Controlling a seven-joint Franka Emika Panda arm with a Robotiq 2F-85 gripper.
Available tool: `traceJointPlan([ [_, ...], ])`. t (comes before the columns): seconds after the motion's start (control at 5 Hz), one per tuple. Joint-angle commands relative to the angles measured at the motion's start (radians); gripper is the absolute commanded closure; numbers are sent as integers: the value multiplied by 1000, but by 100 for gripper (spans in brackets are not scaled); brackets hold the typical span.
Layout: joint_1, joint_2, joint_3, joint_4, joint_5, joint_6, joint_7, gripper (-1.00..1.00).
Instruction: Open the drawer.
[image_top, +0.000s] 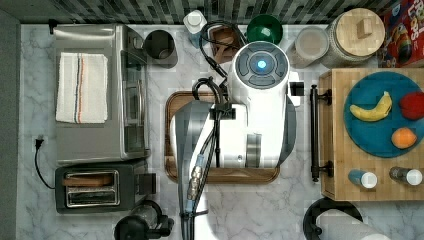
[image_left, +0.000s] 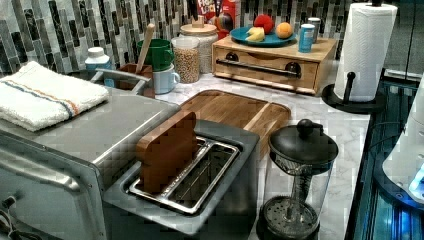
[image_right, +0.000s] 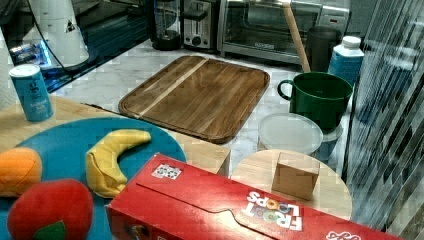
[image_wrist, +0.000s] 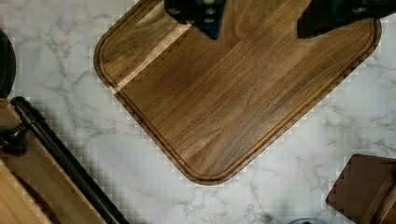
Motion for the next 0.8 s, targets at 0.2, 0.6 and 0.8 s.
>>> traceJointPlan([
  [0.2, -9, 2, 9, -1, -1, 1, -10, -100],
  [0.6, -16, -55, -16, -103, 4, 76, -148, -100],
  [0.8, -42, -84, -36, -182, -6, 130, -297, -100],
])
